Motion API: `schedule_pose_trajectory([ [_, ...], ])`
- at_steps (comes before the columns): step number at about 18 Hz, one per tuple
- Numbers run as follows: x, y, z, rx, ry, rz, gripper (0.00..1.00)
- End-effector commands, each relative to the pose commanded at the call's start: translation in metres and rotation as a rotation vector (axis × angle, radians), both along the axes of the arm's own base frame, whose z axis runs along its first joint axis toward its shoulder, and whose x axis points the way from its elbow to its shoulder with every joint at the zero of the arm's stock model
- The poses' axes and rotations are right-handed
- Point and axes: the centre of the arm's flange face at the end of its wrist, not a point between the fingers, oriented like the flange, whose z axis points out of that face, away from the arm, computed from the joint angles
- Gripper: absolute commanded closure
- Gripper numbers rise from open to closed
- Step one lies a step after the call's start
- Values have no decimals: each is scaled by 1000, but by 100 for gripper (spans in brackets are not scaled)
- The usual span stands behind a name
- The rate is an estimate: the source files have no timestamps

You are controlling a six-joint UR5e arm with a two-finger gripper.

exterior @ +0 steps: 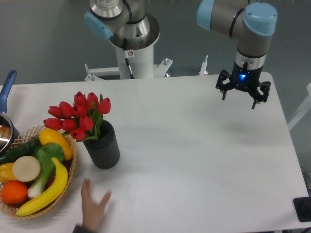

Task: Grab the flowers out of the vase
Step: 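Open the gripper and start moving toward the red tulips, then move the open gripper over to the tulip stems above the black vase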

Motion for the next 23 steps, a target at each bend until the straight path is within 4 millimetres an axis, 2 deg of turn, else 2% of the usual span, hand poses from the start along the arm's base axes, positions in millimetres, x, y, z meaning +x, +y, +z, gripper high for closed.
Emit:
schedule_pose_trajectory([
  [6,9,9,-3,3,-15,-6,0],
  [10,25,20,-19,50,-42,-37,0],
  [11,30,23,-23,83,-52,-41,0],
  [14,47,33,-10,226,-49,-67,0],
  [18,63,55,-3,506,-170,-41,0],
  [21,75,62,4,589,-208,-44,0],
  [23,103,88,-5,620,-269,-96,0],
])
